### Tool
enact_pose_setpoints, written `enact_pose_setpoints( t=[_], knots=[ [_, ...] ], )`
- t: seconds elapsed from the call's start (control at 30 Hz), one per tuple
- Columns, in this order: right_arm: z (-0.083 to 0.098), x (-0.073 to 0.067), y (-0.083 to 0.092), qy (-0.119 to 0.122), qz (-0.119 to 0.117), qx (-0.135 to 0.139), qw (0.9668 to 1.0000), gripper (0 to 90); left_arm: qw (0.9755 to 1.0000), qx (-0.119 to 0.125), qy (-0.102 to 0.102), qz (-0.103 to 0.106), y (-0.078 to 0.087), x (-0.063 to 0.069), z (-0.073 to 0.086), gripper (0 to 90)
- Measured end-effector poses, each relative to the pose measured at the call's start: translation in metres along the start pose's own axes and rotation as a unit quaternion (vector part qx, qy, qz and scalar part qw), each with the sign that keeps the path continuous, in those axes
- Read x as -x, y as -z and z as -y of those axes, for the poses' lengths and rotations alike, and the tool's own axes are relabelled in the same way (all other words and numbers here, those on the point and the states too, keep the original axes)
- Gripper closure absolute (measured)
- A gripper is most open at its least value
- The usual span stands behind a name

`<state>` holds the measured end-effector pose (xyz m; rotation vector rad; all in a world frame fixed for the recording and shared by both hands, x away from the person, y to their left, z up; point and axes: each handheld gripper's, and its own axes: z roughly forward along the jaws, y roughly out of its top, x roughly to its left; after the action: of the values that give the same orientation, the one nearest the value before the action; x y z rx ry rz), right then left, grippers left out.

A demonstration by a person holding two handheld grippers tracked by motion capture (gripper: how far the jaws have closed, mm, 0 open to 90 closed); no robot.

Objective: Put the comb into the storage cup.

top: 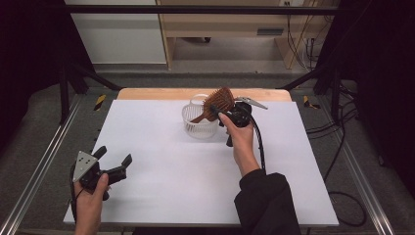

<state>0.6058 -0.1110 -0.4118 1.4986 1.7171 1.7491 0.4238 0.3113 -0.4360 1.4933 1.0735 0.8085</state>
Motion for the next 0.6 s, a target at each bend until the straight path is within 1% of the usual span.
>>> enact_pose_setpoints(
  t=[0.07, 0.13, 0.2, 0.33, 0.47, 0.6],
  knots=[
    [0.0, 0.0002, 0.0001, -0.002, 0.002, -0.003, 1.0, 13.9, 1.0, 0.0, 0.0, 0.0, 0.0, -0.0001, 0.0, 2.2],
    [-0.0002, 0.0001, 0.0004, 0.004, 0.007, -0.002, 1.0, 12.3, 1.0, 0.0, 0.0, 0.0, 0.0, -0.0001, 0.0, 2.2],
    [-0.0007, -0.0003, 0.0011, 0.004, 0.008, -0.001, 1.0, 11.1, 1.0, 0.0, 0.0, 0.0, 0.0, -0.0002, 0.0, 2.2],
    [-0.0013, -0.0013, 0.0023, 0.011, 0.008, -0.002, 0.9999, 10.7, 1.0, 0.0, 0.0, 0.0, 0.0, -0.0002, 0.0, 2.2],
    [-0.0013, -0.0016, 0.0037, 0.021, 0.008, -0.011, 0.9997, 9.9, 1.0, 0.0, 0.0, 0.0, 0.0001, -0.0003, -0.0001, 2.2],
    [-0.0023, -0.0019, 0.0052, 0.026, 0.008, -0.01, 0.9996, 9.1, 1.0, 0.0, -0.001, 0.0, 0.0, -0.0001, -0.0001, 2.2]
  ],
)
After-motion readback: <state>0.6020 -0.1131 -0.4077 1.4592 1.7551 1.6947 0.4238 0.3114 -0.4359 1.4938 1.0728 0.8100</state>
